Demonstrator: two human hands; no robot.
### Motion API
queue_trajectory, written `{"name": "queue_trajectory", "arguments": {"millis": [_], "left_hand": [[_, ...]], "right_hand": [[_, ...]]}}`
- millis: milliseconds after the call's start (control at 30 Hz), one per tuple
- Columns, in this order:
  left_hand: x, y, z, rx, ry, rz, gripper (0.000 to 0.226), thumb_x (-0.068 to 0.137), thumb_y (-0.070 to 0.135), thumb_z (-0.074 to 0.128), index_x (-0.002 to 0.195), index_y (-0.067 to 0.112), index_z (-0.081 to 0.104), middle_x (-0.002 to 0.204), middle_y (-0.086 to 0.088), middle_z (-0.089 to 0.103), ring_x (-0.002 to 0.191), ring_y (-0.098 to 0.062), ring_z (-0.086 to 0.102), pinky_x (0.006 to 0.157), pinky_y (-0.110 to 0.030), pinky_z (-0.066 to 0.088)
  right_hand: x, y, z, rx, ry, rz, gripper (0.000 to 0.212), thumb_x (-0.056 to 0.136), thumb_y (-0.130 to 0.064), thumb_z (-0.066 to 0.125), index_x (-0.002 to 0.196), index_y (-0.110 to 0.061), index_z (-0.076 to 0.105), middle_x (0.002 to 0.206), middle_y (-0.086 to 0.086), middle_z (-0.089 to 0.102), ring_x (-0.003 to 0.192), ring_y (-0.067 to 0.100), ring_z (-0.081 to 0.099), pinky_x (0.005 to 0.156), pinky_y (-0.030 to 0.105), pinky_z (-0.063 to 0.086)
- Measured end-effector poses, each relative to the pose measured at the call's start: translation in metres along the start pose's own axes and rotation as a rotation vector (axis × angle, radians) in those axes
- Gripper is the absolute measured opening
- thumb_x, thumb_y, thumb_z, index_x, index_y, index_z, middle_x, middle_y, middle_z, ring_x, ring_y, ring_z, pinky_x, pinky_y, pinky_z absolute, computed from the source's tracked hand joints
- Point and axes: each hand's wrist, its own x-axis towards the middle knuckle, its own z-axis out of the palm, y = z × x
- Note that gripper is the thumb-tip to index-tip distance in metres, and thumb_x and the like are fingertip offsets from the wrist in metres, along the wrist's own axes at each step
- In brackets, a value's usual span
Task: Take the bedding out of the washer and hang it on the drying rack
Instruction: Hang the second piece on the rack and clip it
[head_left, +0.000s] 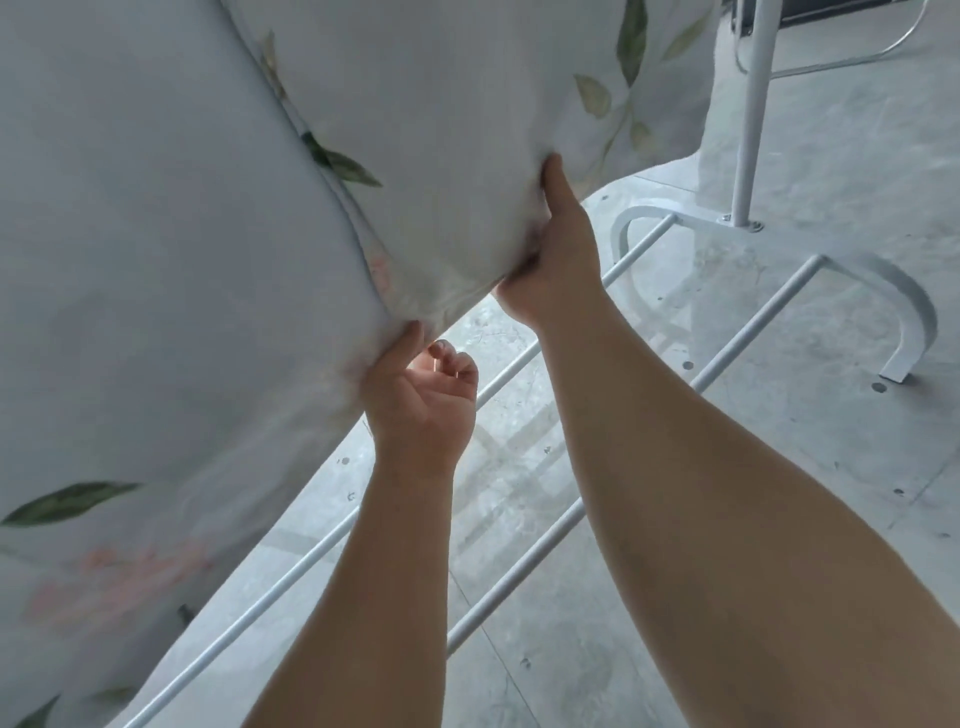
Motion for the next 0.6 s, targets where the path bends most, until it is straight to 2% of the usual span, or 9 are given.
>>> {"name": "queue_trajectory", "arguments": {"millis": [167, 200, 233, 267, 300, 333, 367, 433, 600], "left_hand": [[0.008, 0.006, 0.001, 0.103, 0.032, 0.022, 0.036, 0.082, -0.005, 0.054, 0.061, 0.021, 0.041, 0.06, 0.008, 0.026, 0.046, -0.007, 0.026, 0.045, -0.018, 0.024], [0.009, 0.006, 0.0, 0.111, 0.029, 0.032, 0.035, 0.084, -0.005, 0.054, 0.061, 0.02, 0.045, 0.059, 0.007, 0.03, 0.047, -0.007, 0.029, 0.046, -0.018, 0.027], [0.01, 0.005, 0.0, 0.104, 0.013, 0.054, 0.033, 0.086, -0.006, 0.054, 0.064, 0.018, 0.05, 0.059, 0.006, 0.038, 0.049, -0.008, 0.035, 0.048, -0.018, 0.032], [0.012, 0.003, 0.001, 0.095, -0.007, 0.068, 0.03, 0.088, -0.006, 0.055, 0.067, 0.016, 0.057, 0.061, 0.003, 0.047, 0.052, -0.008, 0.042, 0.052, -0.018, 0.039], [0.014, 0.002, 0.002, 0.087, -0.023, 0.084, 0.028, 0.09, -0.006, 0.057, 0.07, 0.013, 0.064, 0.065, 0.0, 0.055, 0.056, -0.009, 0.049, 0.055, -0.019, 0.044], [0.017, 0.0, 0.002, 0.08, -0.031, 0.097, 0.026, 0.092, -0.005, 0.059, 0.072, 0.011, 0.069, 0.068, -0.001, 0.06, 0.059, -0.009, 0.054, 0.058, -0.019, 0.049], [0.019, -0.001, 0.001, 0.083, -0.037, 0.106, 0.022, 0.092, -0.002, 0.062, 0.076, 0.01, 0.071, 0.072, -0.002, 0.063, 0.062, -0.008, 0.057, 0.059, -0.018, 0.051], [0.023, -0.003, -0.002, 0.096, -0.022, 0.106, 0.006, 0.088, 0.006, 0.068, 0.085, 0.01, 0.07, 0.075, 0.0, 0.065, 0.065, -0.006, 0.059, 0.058, -0.016, 0.053], [0.029, -0.008, -0.002, 0.11, 0.05, 0.131, 0.019, 0.076, 0.018, 0.074, 0.091, 0.009, 0.067, 0.071, 0.001, 0.065, 0.065, -0.006, 0.058, 0.062, -0.015, 0.054]], "right_hand": [[0.006, -0.013, -0.019, 0.131, 0.045, 0.038, 0.054, 0.076, -0.041, 0.085, 0.122, -0.017, 0.071, 0.125, 0.001, 0.069, 0.126, 0.022, 0.06, 0.113, 0.045, 0.042], [0.005, -0.015, -0.021, 0.123, 0.039, 0.038, 0.047, 0.08, -0.041, 0.083, 0.119, -0.017, 0.072, 0.119, 0.001, 0.072, 0.116, 0.019, 0.068, 0.105, 0.042, 0.051], [0.005, -0.019, -0.021, 0.107, 0.022, 0.03, 0.036, 0.084, -0.041, 0.079, 0.111, -0.018, 0.073, 0.107, 0.0, 0.075, 0.094, 0.015, 0.075, 0.085, 0.036, 0.061], [0.005, -0.023, -0.023, 0.101, 0.005, 0.016, 0.025, 0.089, -0.041, 0.075, 0.102, -0.019, 0.072, 0.093, -0.002, 0.075, 0.069, 0.011, 0.073, 0.063, 0.028, 0.061], [0.006, -0.026, -0.025, 0.107, -0.008, 0.007, 0.02, 0.092, -0.04, 0.072, 0.096, -0.021, 0.07, 0.084, -0.004, 0.073, 0.058, 0.01, 0.067, 0.054, 0.026, 0.058], [0.005, -0.028, -0.027, 0.077, -0.024, 0.005, 0.02, 0.094, -0.04, 0.069, 0.096, -0.021, 0.07, 0.086, -0.003, 0.074, 0.063, 0.011, 0.07, 0.061, 0.028, 0.06], [0.005, -0.028, -0.03, 0.025, -0.036, 0.004, 0.022, 0.095, -0.04, 0.067, 0.102, -0.02, 0.071, 0.097, -0.001, 0.077, 0.081, 0.013, 0.074, 0.079, 0.033, 0.061], [0.004, -0.027, -0.037, -0.091, -0.048, -0.019, 0.029, 0.098, -0.038, 0.063, 0.117, -0.016, 0.069, 0.116, 0.002, 0.075, 0.108, 0.016, 0.071, 0.104, 0.037, 0.051], [0.002, -0.032, -0.049, -0.079, -0.047, -0.109, 0.03, 0.095, -0.025, 0.069, 0.116, -0.004, 0.069, 0.108, 0.006, 0.076, 0.105, 0.015, 0.072, 0.106, 0.033, 0.05]]}}
